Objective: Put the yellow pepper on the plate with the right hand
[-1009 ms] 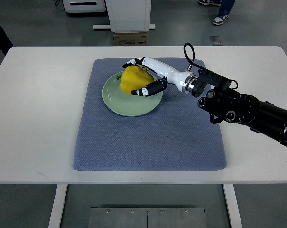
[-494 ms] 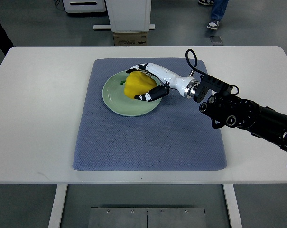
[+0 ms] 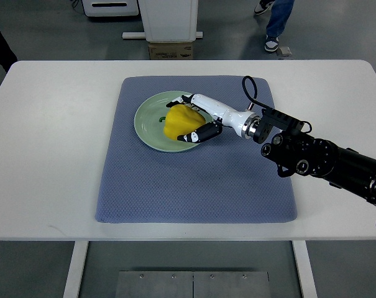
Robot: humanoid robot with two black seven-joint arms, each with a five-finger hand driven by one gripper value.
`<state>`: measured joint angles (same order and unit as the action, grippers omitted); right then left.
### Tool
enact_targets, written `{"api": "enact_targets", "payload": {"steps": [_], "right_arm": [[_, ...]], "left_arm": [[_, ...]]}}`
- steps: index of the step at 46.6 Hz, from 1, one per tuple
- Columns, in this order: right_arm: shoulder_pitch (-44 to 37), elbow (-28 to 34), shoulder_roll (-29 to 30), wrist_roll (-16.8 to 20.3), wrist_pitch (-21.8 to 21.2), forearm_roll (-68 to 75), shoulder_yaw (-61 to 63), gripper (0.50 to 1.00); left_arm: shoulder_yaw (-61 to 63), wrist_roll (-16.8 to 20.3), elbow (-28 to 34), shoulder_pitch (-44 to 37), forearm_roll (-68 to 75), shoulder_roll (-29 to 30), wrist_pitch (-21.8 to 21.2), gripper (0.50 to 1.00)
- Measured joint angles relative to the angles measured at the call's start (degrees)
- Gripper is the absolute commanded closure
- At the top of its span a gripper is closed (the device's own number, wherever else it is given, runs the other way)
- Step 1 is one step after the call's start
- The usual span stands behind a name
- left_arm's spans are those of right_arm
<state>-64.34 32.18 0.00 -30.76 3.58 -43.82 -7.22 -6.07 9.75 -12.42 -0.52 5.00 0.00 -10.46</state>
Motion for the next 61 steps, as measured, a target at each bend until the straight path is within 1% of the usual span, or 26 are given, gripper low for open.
{"api": "enact_targets", "payload": {"steps": [4,5,7,8,9,11,12,13,33,41,51,56,61], "right_arm": [[0.0,0.0,0.0,0.1,0.0,0.1,0.1,0.994],[0.1,0.0,0.0,0.2,0.0,0.1,0.1,0.957],[0.1,0.0,0.0,0.2,0.0,0.2,0.2,0.873],[0.2,0.0,0.0,0.2,0.0,0.2,0.3,0.823],[0.2,0.0,0.0,0.3,0.0,0.3,0.3,0.760],[0.2,0.0,0.0,0.3,0.0,0.4,0.3,0.599],[0.2,0.0,0.0,0.3,0.0,0.4,0.4,0.532],[0.2,0.0,0.0,0.3,0.0,0.5,0.4,0.511],[0.7,-0.1,0.0,0.2,-0.1,1.0,0.7,0.500],[0.8,-0.1,0.0,0.4,-0.1,1.0,4.4,0.500],[0.6,0.0,0.0,1.1,-0.4,1.7,6.0,0.500],[0.6,0.2,0.0,1.3,-0.7,3.4,7.9,0.500],[0.7,0.3,0.0,2.3,-0.9,6.7,10.7,0.500]], "left_arm": [[0.0,0.0,0.0,0.0,0.0,0.0,0.0,0.500],[0.0,0.0,0.0,0.0,0.0,0.0,0.0,0.500],[0.0,0.0,0.0,0.0,0.0,0.0,0.0,0.500],[0.0,0.0,0.0,0.0,0.0,0.0,0.0,0.500],[0.0,0.0,0.0,0.0,0.0,0.0,0.0,0.500],[0.0,0.0,0.0,0.0,0.0,0.0,0.0,0.500],[0.0,0.0,0.0,0.0,0.0,0.0,0.0,0.500],[0.0,0.0,0.0,0.0,0.0,0.0,0.0,0.500],[0.0,0.0,0.0,0.0,0.0,0.0,0.0,0.500],[0.0,0.0,0.0,0.0,0.0,0.0,0.0,0.500],[0.0,0.0,0.0,0.0,0.0,0.0,0.0,0.500],[0.0,0.0,0.0,0.0,0.0,0.0,0.0,0.500],[0.0,0.0,0.0,0.0,0.0,0.0,0.0,0.500]]}}
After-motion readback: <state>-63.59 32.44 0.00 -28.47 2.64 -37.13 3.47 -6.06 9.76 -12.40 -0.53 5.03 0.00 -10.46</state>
